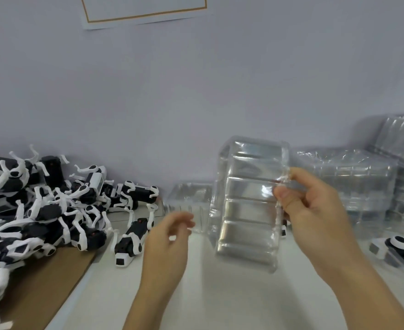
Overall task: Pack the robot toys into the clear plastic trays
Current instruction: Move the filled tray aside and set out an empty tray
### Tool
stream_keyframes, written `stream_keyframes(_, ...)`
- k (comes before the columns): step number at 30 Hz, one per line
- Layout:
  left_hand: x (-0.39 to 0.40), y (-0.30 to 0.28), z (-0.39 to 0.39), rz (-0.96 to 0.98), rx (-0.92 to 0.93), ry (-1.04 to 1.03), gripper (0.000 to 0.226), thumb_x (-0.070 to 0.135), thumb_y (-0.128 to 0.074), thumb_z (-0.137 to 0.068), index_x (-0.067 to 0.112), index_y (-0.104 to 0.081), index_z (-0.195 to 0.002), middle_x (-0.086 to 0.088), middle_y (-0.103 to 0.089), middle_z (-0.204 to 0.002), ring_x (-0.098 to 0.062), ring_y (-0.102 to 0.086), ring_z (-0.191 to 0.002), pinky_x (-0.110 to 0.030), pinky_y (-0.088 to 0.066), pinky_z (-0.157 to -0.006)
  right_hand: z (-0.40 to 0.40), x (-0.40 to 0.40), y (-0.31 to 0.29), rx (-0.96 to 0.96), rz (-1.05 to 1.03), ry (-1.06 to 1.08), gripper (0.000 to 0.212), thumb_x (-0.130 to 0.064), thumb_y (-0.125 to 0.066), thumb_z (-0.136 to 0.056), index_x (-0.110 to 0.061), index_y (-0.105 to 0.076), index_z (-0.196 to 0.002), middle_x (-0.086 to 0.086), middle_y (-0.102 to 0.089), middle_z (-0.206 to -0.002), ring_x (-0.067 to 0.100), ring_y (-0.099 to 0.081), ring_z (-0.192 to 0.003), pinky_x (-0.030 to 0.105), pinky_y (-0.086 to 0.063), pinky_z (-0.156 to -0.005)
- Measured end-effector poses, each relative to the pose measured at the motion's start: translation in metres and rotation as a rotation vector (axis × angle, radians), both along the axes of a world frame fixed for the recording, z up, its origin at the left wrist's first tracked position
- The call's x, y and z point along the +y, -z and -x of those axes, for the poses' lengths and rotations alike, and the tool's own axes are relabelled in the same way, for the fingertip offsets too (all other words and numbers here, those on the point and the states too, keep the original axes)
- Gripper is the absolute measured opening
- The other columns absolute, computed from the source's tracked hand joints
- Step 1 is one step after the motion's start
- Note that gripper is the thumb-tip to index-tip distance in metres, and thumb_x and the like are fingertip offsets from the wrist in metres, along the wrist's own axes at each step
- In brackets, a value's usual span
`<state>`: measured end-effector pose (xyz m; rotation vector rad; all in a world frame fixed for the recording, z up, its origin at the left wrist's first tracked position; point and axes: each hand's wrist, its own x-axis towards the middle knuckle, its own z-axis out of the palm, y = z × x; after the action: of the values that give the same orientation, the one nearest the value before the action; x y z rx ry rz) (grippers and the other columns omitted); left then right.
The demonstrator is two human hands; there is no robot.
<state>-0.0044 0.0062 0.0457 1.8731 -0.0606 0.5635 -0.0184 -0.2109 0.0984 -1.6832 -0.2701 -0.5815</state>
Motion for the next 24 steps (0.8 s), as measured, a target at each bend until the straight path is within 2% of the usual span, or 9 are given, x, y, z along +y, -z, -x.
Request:
stream_keyframes(2,-0.003,-0.017,0.005,0.137,-0.089,0.022,0.026,0.005,-0.052,-0.098,0.023,-0.07,-0.094,0.007,-0.073,-0.086,-0.012,-0.069,-0.081,-0.03,-0.052,-0.072,-0.003,0.008,0.006,0.022,0.012,-0.019,0.021,-0.008,-0.055,-0.098,-0.018,-0.06,-0.081,0.015,-0.044,-0.059,0.018,-0.036,-0.052,0.027,-0.033,-0.048)
stream_keyframes(4,-0.009,-0.033,0.011,0.243,-0.102,0.124,0.011,0.021,-0.06,-0.096,0.024,-0.07,-0.1,0.004,-0.073,-0.091,-0.013,-0.069,-0.081,-0.029,-0.053,-0.072,-0.005,0.017,0.011,0.029,0.022,-0.035,0.027,-0.007,-0.056,-0.097,-0.025,-0.061,-0.077,0.0,-0.04,-0.05,0.014,-0.034,-0.047,0.023,-0.032,-0.044)
stream_keyframes(6,-0.018,-0.041,0.015,0.258,-0.028,0.216,0.024,0.041,-0.066,-0.083,0.027,-0.068,-0.103,0.007,-0.073,-0.093,-0.01,-0.07,-0.078,-0.025,-0.055,-0.069,-0.007,0.027,0.015,0.044,0.035,-0.065,0.026,-0.008,-0.056,-0.097,-0.026,-0.063,-0.081,-0.01,-0.051,-0.05,0.012,-0.043,-0.047,0.024,-0.041,-0.05)
stream_keyframes(8,-0.027,-0.04,0.016,0.199,0.055,0.235,0.043,0.051,-0.079,-0.072,0.031,-0.063,-0.105,0.015,-0.072,-0.09,0.0,-0.069,-0.073,-0.013,-0.052,-0.062,-0.007,0.037,0.02,0.094,0.024,-0.112,0.021,-0.007,-0.056,-0.097,-0.021,-0.065,-0.085,-0.01,-0.058,-0.053,0.012,-0.049,-0.052,0.031,-0.048,-0.059)
stream_keyframes(10,-0.032,-0.036,0.017,0.17,0.118,0.257,0.052,0.044,-0.085,-0.07,0.031,-0.055,-0.111,0.029,-0.07,-0.089,0.007,-0.068,-0.074,-0.006,-0.047,-0.058,-0.006,0.044,0.023,0.191,-0.032,-0.17,0.013,-0.009,-0.058,-0.096,-0.016,-0.066,-0.089,-0.005,-0.057,-0.053,0.016,-0.053,-0.057,0.045,-0.054,-0.069)
stream_keyframes(12,-0.029,-0.033,0.017,0.187,0.145,0.266,0.057,0.043,-0.081,-0.068,0.029,-0.054,-0.116,0.031,-0.07,-0.091,0.007,-0.069,-0.078,-0.005,-0.047,-0.059,-0.005,0.047,0.024,0.284,-0.118,-0.231,0.008,-0.012,-0.062,-0.095,-0.013,-0.069,-0.092,0.002,-0.068,-0.063,0.02,-0.066,-0.067,0.054,-0.057,-0.082)
stream_keyframes(16,-0.02,-0.032,0.016,0.207,0.184,0.246,0.059,0.047,-0.077,-0.065,0.029,-0.056,-0.118,0.023,-0.073,-0.092,0.002,-0.07,-0.076,-0.008,-0.049,-0.058,-0.005,0.045,0.022,0.391,-0.206,-0.254,0.012,-0.016,-0.068,-0.091,-0.009,-0.073,-0.099,0.016,-0.075,-0.088,0.033,-0.072,-0.087,0.056,-0.056,-0.087)
stream_keyframes(20,-0.019,-0.028,0.013,0.252,0.184,0.233,0.043,0.03,-0.08,-0.079,0.027,-0.058,-0.116,0.018,-0.074,-0.092,-0.003,-0.072,-0.075,-0.011,-0.05,-0.058,-0.006,0.045,0.019,0.394,-0.193,-0.202,0.011,-0.014,-0.069,-0.09,-0.009,-0.075,-0.097,0.016,-0.075,-0.089,0.038,-0.071,-0.09,0.055,-0.057,-0.086)
stream_keyframes(24,-0.018,-0.026,0.012,0.248,0.159,0.193,0.043,0.035,-0.08,-0.078,0.034,-0.057,-0.113,0.026,-0.071,-0.091,0.002,-0.07,-0.074,-0.008,-0.048,-0.058,-0.005,0.042,0.018,0.357,-0.165,-0.133,0.007,-0.018,-0.07,-0.09,-0.013,-0.075,-0.093,0.009,-0.076,-0.08,0.036,-0.071,-0.085,0.049,-0.059,-0.082)
